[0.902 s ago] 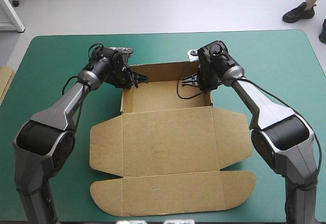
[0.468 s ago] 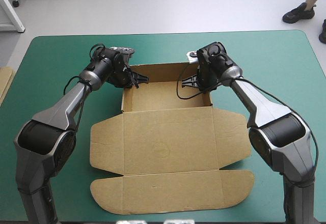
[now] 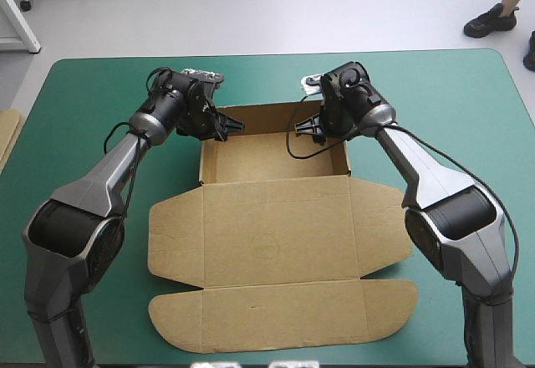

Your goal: Fold the box

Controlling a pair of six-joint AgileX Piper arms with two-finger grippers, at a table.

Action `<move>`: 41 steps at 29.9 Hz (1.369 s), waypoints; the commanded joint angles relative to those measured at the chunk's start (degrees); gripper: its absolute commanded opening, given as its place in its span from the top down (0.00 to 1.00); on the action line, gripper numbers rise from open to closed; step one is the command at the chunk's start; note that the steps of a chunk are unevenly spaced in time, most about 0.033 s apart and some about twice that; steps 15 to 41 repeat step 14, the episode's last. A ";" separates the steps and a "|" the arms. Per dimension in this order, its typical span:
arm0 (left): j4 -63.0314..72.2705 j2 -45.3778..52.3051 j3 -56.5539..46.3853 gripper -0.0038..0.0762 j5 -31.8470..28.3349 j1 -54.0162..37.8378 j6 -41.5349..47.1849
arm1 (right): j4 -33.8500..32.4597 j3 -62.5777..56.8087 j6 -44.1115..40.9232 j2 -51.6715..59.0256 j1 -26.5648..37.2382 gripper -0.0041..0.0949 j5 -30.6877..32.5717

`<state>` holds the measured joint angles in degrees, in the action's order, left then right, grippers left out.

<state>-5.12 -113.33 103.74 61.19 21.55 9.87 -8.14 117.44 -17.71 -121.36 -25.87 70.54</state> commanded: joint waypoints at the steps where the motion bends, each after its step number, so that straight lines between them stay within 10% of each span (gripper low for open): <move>1: -3.13 5.06 5.73 0.40 2.51 0.26 -0.10 | -2.73 5.12 1.92 5.70 0.03 0.38 0.84; 10: -6.64 12.73 11.24 0.43 9.39 0.26 -6.00 | -6.62 6.25 8.45 16.21 0.03 0.43 0.84; 14: -6.36 20.17 9.00 0.67 7.21 0.26 -8.43 | -6.88 1.90 11.22 23.59 0.03 0.70 0.84; 41: -6.36 20.17 9.00 0.67 7.21 0.26 -8.43 | -6.88 1.90 11.22 23.59 0.03 0.70 0.84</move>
